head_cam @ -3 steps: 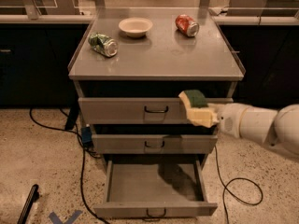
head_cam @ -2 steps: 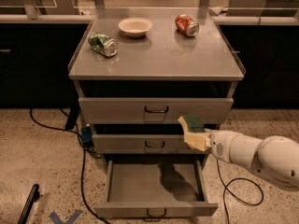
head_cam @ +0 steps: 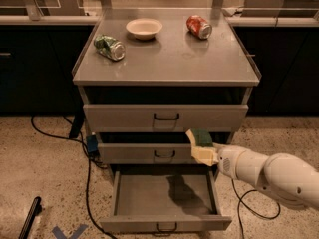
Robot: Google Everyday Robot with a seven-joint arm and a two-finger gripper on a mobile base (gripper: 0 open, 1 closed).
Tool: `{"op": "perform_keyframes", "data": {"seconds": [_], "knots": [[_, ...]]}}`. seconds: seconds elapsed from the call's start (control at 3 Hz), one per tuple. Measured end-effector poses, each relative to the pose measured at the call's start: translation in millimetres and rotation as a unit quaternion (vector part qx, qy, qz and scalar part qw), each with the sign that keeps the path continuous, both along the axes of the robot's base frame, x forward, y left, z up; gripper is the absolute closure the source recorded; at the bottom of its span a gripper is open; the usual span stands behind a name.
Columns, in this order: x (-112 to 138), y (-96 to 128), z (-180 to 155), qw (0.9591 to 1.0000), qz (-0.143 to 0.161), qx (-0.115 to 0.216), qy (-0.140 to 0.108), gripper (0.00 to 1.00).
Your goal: Place sponge into bottom drawer
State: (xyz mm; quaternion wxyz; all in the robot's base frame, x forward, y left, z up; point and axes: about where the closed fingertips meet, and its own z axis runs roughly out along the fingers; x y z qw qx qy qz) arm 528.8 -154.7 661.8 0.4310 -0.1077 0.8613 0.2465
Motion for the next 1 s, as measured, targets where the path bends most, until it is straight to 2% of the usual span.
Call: {"op": "perform_keyframes", "data": {"seconds": [0.33,0.67,1.0], "knots": [[2,2,-67,0.9984,-0.037,0.014,0.041,1.00],[5,2,-132,0.9938,-0.071,0.015,0.083,1.00],[10,0,-191,0.9875,-0.098,0.020,0.122,1.00]]}}
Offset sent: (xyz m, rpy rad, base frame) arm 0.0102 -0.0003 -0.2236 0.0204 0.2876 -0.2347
